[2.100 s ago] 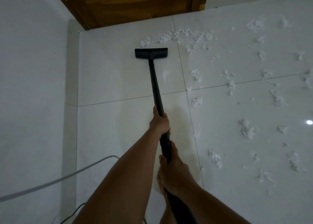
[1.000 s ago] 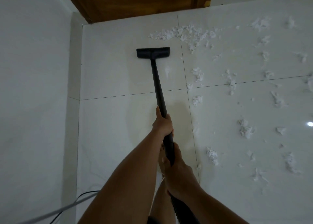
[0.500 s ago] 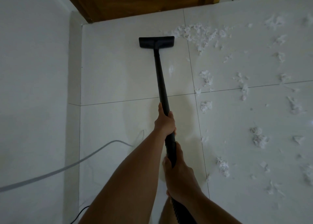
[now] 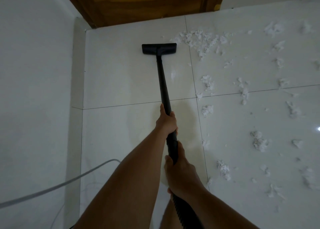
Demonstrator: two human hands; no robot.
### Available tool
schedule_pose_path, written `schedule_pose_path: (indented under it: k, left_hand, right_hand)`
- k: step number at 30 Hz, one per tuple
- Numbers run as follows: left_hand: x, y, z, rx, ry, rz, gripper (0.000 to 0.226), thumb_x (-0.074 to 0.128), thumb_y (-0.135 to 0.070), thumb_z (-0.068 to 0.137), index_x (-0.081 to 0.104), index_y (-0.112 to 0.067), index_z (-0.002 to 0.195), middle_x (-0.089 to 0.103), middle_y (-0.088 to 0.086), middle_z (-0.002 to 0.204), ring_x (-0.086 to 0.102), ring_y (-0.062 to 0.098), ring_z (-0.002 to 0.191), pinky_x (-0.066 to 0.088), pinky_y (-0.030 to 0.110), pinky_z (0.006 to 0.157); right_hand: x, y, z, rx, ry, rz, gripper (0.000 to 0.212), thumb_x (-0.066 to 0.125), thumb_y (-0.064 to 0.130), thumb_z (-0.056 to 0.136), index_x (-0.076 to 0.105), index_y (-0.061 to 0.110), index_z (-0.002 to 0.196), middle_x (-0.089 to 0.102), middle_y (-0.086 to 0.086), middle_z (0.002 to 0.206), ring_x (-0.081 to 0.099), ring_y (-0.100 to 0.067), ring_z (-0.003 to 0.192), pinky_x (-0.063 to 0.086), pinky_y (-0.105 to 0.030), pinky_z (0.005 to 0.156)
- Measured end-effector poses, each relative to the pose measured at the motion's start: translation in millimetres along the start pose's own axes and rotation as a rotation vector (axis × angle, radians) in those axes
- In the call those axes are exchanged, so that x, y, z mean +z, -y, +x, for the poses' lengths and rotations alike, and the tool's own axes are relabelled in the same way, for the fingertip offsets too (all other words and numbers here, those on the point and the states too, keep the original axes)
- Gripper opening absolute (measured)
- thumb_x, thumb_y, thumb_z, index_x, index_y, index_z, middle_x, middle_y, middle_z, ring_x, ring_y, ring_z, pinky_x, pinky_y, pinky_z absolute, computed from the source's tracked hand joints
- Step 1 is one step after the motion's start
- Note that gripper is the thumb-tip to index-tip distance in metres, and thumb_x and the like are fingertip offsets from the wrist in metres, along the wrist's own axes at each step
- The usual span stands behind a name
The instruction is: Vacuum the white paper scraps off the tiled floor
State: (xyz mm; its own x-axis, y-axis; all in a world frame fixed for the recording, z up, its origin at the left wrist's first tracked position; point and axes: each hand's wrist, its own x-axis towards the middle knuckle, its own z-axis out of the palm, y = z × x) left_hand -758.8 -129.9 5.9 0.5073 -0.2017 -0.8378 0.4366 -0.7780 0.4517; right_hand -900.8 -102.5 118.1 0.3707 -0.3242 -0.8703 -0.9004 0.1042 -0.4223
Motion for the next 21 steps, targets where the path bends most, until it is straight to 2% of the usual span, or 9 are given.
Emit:
schedule_pose_path:
  k: [4, 7, 9, 12, 14, 17, 19, 21]
  left_hand:
    - [6.6, 5.6, -26.5, -0.016, 0.017, -0.008, 0.067, 0.035, -0.037, 0.110, -0.007, -0.044, 0.161, 0.066, 0.014, 0.088, 0.058, 0.018, 0.052, 0.064, 0.043, 0.075]
    - [16.4, 13.4, -40.9, -0.030, 0.029, -0.024, 0.067, 0.035, -0.037, 0.110, -0.008, -0.045, 0.160, 0.066, 0.014, 0.088, 0.059, 0.018, 0.050, 0.063, 0.040, 0.072]
    - [21.8, 16.1, -44.4, -0.028, 0.032, -0.025, 0.067, 0.034, -0.037, 0.110, -0.008, -0.044, 0.161, 0.066, 0.014, 0.088, 0.059, 0.018, 0.051, 0.063, 0.038, 0.068]
    - [25.3, 15.8, -41.2, -0.023, 0.031, -0.019, 0.066, 0.033, -0.037, 0.110, -0.009, -0.044, 0.160, 0.068, 0.015, 0.089, 0.060, 0.018, 0.051, 0.060, 0.035, 0.063]
    - [25.3, 13.8, -35.6, -0.019, 0.023, -0.018, 0.066, 0.034, -0.036, 0.110, -0.009, -0.044, 0.161, 0.068, 0.016, 0.091, 0.060, 0.018, 0.052, 0.058, 0.033, 0.058]
    - [22.9, 8.5, -22.4, -0.006, 0.015, -0.003, 0.066, 0.033, -0.037, 0.110, -0.008, -0.043, 0.161, 0.068, 0.016, 0.092, 0.060, 0.017, 0.052, 0.056, 0.031, 0.053]
    - [20.2, 3.7, -12.4, -0.005, 0.007, 0.003, 0.066, 0.033, -0.037, 0.110, -0.008, -0.044, 0.161, 0.069, 0.016, 0.093, 0.060, 0.017, 0.052, 0.055, 0.031, 0.053]
    - [17.3, -2.0, -3.1, -0.004, 0.003, 0.002, 0.066, 0.034, -0.037, 0.110, -0.008, -0.044, 0.161, 0.069, 0.017, 0.096, 0.060, 0.018, 0.053, 0.057, 0.033, 0.057]
  right_hand:
    - [-4.8, -10.4, -22.6, -0.008, -0.004, -0.025, 0.064, 0.039, 0.042, 0.107, 0.002, 0.046, 0.160, 0.060, -0.008, 0.129, 0.070, -0.027, 0.098, 0.063, -0.038, 0.078]
    - [-8.6, -22.9, -34.8, 0.024, 0.014, -0.022, 0.063, 0.037, 0.047, 0.107, 0.000, 0.049, 0.159, 0.068, -0.005, 0.114, 0.071, -0.020, 0.077, 0.061, -0.032, 0.062]
    - [-11.2, -29.2, -37.1, 0.036, 0.014, -0.013, 0.064, 0.037, 0.048, 0.107, -0.002, 0.053, 0.158, 0.070, -0.003, 0.104, 0.068, -0.015, 0.065, 0.054, -0.026, 0.050]
    - [-14.4, -32.2, -32.9, 0.023, 0.014, -0.012, 0.064, 0.037, 0.048, 0.108, -0.003, 0.054, 0.157, 0.071, -0.003, 0.102, 0.068, -0.014, 0.062, 0.050, -0.023, 0.046]
    - [-14.4, -30.0, -27.9, 0.028, 0.023, -0.011, 0.064, 0.038, 0.047, 0.108, -0.003, 0.054, 0.157, 0.071, -0.006, 0.104, 0.070, -0.017, 0.067, 0.054, -0.026, 0.050]
    - [-13.7, -21.6, -18.1, 0.012, 0.030, -0.035, 0.064, 0.038, 0.044, 0.108, -0.001, 0.049, 0.159, 0.068, -0.010, 0.122, 0.073, -0.029, 0.091, 0.062, -0.038, 0.073]
    - [-13.0, -15.5, -9.2, -0.014, 0.017, -0.044, 0.063, 0.038, 0.042, 0.109, 0.000, 0.047, 0.159, 0.063, -0.010, 0.132, 0.070, -0.031, 0.104, 0.061, -0.043, 0.087]
    - [-12.6, -9.5, 0.3, -0.033, 0.008, -0.040, 0.063, 0.037, 0.041, 0.108, 0.002, 0.045, 0.160, 0.061, -0.010, 0.132, 0.068, -0.032, 0.109, 0.059, -0.047, 0.092]
